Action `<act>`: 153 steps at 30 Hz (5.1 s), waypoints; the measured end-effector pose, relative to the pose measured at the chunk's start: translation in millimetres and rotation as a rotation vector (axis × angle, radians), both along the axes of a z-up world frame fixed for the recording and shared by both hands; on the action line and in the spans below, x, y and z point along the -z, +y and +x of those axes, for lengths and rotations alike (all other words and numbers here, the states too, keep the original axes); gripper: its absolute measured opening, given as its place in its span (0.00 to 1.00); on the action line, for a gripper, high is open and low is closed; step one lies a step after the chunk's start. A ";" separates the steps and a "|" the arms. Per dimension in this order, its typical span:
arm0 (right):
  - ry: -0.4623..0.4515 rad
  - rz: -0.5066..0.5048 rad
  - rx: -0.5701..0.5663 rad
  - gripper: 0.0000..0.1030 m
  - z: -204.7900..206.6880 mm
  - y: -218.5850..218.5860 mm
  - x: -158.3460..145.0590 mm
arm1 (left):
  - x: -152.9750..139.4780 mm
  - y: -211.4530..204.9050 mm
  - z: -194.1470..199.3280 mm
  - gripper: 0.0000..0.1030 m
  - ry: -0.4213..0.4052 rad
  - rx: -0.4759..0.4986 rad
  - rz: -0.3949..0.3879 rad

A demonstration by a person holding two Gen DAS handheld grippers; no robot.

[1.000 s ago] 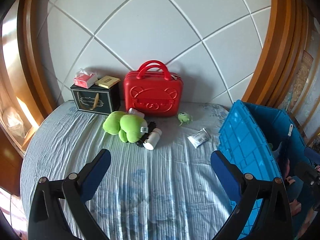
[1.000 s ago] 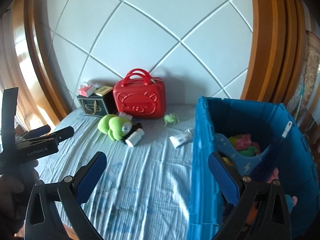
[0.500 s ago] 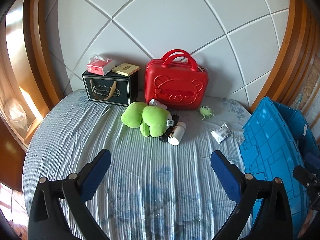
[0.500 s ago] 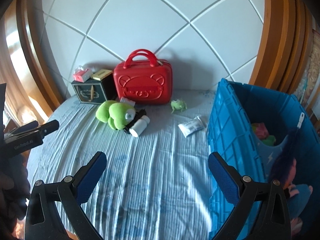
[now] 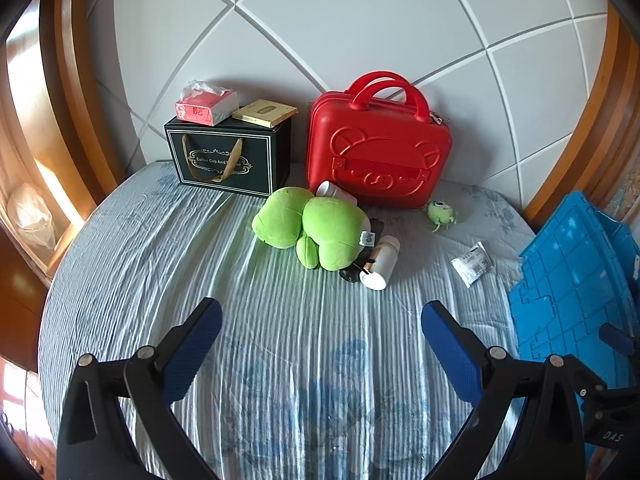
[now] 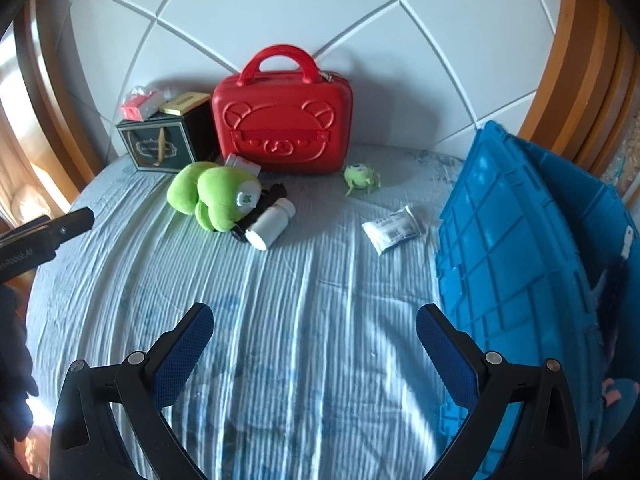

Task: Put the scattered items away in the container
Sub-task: 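Withdraw both tools from the crate back toward the bed, then grasp the green plush frog with the left tool while the right tool grasps the white bottle, then lift and carry the plush frog and white bottle over the blue crate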

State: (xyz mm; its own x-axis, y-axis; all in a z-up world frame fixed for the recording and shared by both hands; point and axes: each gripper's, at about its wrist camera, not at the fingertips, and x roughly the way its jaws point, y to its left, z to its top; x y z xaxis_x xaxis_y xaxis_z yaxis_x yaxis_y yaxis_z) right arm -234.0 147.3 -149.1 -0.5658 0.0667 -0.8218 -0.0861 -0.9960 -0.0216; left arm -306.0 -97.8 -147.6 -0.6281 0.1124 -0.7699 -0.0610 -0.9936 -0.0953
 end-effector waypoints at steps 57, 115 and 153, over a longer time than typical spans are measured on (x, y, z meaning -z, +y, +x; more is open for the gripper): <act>-0.138 -0.144 0.096 1.00 -249.5 -25.0 224.8 | 225.7 -71.3 -190.9 0.52 0.059 0.083 -0.041; -0.102 -0.077 -0.128 0.50 -45.4 -81.6 38.6 | 95.8 -128.0 35.6 0.52 0.039 -0.124 -0.113; 0.016 -0.120 -0.129 0.50 100.1 -41.8 -39.3 | -47.4 -78.9 127.8 0.52 0.176 -0.094 -0.038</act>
State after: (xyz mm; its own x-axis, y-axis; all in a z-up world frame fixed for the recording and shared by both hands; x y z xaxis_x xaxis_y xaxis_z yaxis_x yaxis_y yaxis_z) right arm -133.9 105.4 -109.9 -0.5764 -0.1053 -0.8104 0.0427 -0.9942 0.0988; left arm -178.1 -176.8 -100.2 -0.7598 0.0199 -0.6499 0.0197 -0.9984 -0.0536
